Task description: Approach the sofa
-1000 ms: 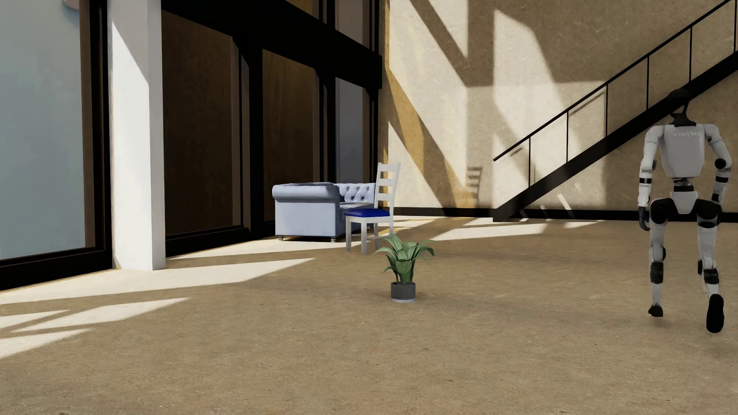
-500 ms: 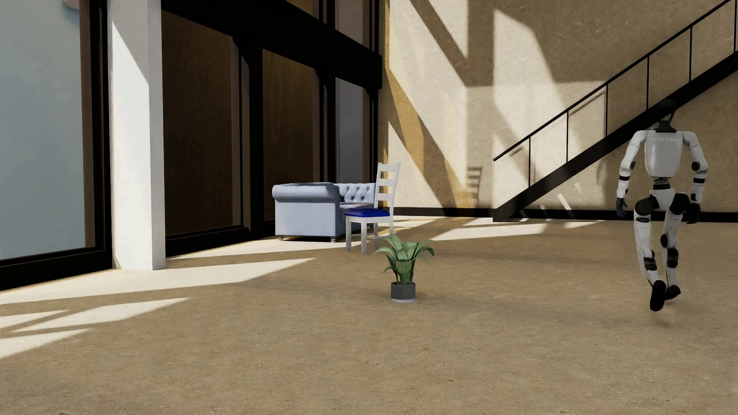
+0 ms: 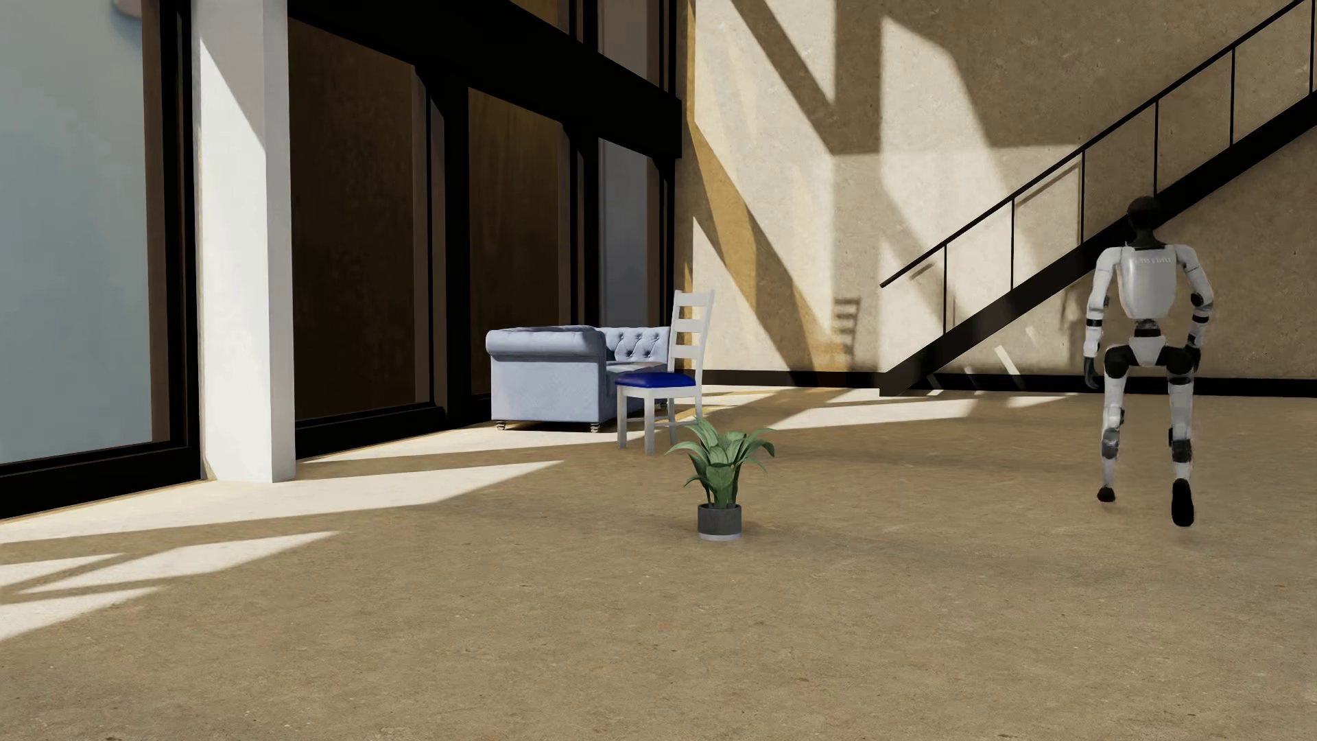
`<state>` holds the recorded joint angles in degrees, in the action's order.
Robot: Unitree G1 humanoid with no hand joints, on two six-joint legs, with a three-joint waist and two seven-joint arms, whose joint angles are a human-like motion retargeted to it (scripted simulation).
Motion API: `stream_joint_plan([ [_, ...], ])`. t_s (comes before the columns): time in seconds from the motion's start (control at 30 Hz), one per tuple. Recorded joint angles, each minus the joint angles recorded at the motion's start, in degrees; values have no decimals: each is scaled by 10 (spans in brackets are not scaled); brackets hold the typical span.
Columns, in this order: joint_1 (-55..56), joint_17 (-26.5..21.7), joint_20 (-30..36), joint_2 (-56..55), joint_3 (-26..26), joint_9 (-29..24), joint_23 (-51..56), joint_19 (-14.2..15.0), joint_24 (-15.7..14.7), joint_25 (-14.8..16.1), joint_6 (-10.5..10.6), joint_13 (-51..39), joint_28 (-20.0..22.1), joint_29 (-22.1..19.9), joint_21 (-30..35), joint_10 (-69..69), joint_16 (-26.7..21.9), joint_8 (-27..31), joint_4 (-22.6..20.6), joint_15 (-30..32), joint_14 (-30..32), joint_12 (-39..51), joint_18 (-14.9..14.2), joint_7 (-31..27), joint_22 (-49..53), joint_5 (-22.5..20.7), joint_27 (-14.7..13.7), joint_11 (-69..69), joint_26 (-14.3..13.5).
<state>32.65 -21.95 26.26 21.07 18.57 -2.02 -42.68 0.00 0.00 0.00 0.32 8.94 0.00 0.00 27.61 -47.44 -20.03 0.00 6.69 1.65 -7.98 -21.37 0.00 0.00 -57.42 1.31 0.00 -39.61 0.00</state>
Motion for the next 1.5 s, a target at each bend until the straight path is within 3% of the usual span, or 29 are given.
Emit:
stream_joint_plan([
  [0.03,-30,7,-4,-40,-13,-6,-29,0,0,0,-1,13,0,0,-6,-32,3,0,-20,98,-28,6,0,0,-15,4,0,-117,0],
  [0.07,-71,7,-21,-112,-22,-18,-38,0,0,0,-10,25,0,0,2,-27,6,0,-63,127,-60,6,0,0,3,15,0,-267,0],
  [0.13,-186,25,-21,-231,-85,-32,-82,0,0,0,9,28,0,0,22,24,8,0,-77,29,-80,17,0,0,33,-23,0,-406,0],
  [0.17,-243,14,-19,-292,-122,-33,-54,0,0,0,22,49,0,0,48,63,3,0,-79,30,-82,20,0,0,64,-41,0,-391,0],
  [0.27,-406,21,-41,-406,-211,-38,-95,0,0,0,51,87,0,0,65,160,-6,0,-58,122,-97,35,0,0,143,-69,0,-87,0],
  [0.3,-439,21,-47,-439,-226,-31,-94,0,0,0,47,95,0,0,67,174,-11,0,-61,91,-114,51,0,0,160,-58,0,21,0],
  [0.37,-486,19,-68,-483,-257,-21,-95,0,0,0,40,104,0,0,78,171,-21,0,-56,-171,-145,80,0,0,181,-33,0,130,0],
  [0.4,-508,15,-77,-496,-274,-22,-91,0,0,0,43,111,0,0,85,160,-21,0,-44,-210,-141,89,0,0,181,-21,0,129,0],
  [0.47,-542,12,-98,-528,-291,-19,-99,0,0,0,60,121,0,0,89,108,-14,0,-7,6,-44,84,0,0,159,-35,0,80,0],
  [0.5,-515,13,-103,-540,-282,-10,-106,0,0,0,82,123,0,0,91,30,-6,0,20,106,60,71,0,0,145,-67,0,34,0],
  [0.53,-473,10,-69,-525,-266,-9,-126,0,0,0,95,117,0,0,81,-78,-6,0,27,124,142,66,0,0,104,-86,0,-10,0],
  [0.57,-391,7,-67,-505,-249,-6,-126,0,0,0,107,105,0,0,69,-208,-6,0,36,108,146,49,0,0,103,-117,0,-23,0],
  [0.63,-273,7,-33,-381,-186,-24,-126,0,0,0,107,74,0,0,36,-347,-10,0,17,37,-17,33,0,0,95,-137,0,24,0],
  [0.67,-211,-1,-23,-317,-150,-26,-108,0,0,0,101,60,0,0,42,-350,-12,0,2,-6,-52,18,0,0,90,-137,0,57,0],
  [0.73,-133,-17,-20,-183,-75,-33,-37,0,0,0,81,49,0,0,14,-221,-21,0,-21,-99,-58,-12,0,0,62,-115,0,132,0],
  [0.83,-61,-31,-20,-53,-9,-13,47,0,0,0,77,8,0,0,-23,96,-33,0,-2,-252,-36,-46,0,0,24,-93,0,151,0],
  [0.87,-58,-35,-14,-29,2,-4,64,0,0,0,80,-7,0,0,-39,170,-34,0,3,-267,24,-53,0,0,8,-90,0,150,0],
  [0.9,-40,-34,-17,-17,1,6,72,0,0,0,84,-20,0,0,-50,401,-34,0,5,-254,301,-60,0,0,-5,-91,0,160,0],
  [0.93,-22,-33,-14,5,-4,1,79,0,0,0,87,-20,0,0,-61,175,-33,0,-3,-212,54,-63,0,0,-22,-82,0,150,0],
  [0.97,-15,-25,-2,19,-8,-4,71,0,0,0,84,-9,0,0,-75,102,-35,0,-16,-141,-63,-62,0,0,-40,-66,0,105,0],
  [1.03,-12,-4,-7,-48,-29,-15,-5,0,0,0,72,13,0,0,-72,-37,-30,0,-57,8,-73,-48,0,0,-56,-17,0,-132,0],
  [1.1,-95,-9,15,-201,-62,-25,-80,0,0,0,86,23,0,0,-17,-10,-25,0,-110,-16,-93,-14,0,0,-10,-21,0,-430,0],
  [1.17,-228,-7,-6,-325,-133,-28,-121,0,0,0,113,63,0,0,15,74,-16,0,-129,-12,-54,2,0,0,76,-43,0,-478,0],
  [1.23,-334,-4,-19,-426,-208,-23,-131,0,0,0,128,104,0,0,44,149,-8,0,-119,78,-11,24,0,0,140,-63,0,-307,0],
  [1.3,-425,5,-24,-485,-256,-19,-128,0,0,0,124,141,0,0,45,195,-13,0,-88,147,21,50,0,0,201,-51,0,-62,0],
  [1.33,-469,10,-26,-502,-259,-14,-118,0,0,0,111,156,0,0,50,200,-23,0,-75,75,43,61,0,0,235,-39,0,44,0],
  [1.4,-501,21,-46,-547,-285,-1,-126,0,0,0,98,155,0,0,45,194,-37,0,-35,-158,97,67,0,0,298,-12,0,137,0],
  [1.43,-523,17,-54,-557,-303,-6,-121,0,0,0,99,154,0,0,38,183,-36,0,-9,-173,149,68,0,0,305,-7,0,129,0],
  [1.5,-528,8,-59,-597,-295,15,-134,0,0,0,111,138,0,0,35,128,-22,0,20,17,294,50,0,0,263,-38,0,70,0],
])
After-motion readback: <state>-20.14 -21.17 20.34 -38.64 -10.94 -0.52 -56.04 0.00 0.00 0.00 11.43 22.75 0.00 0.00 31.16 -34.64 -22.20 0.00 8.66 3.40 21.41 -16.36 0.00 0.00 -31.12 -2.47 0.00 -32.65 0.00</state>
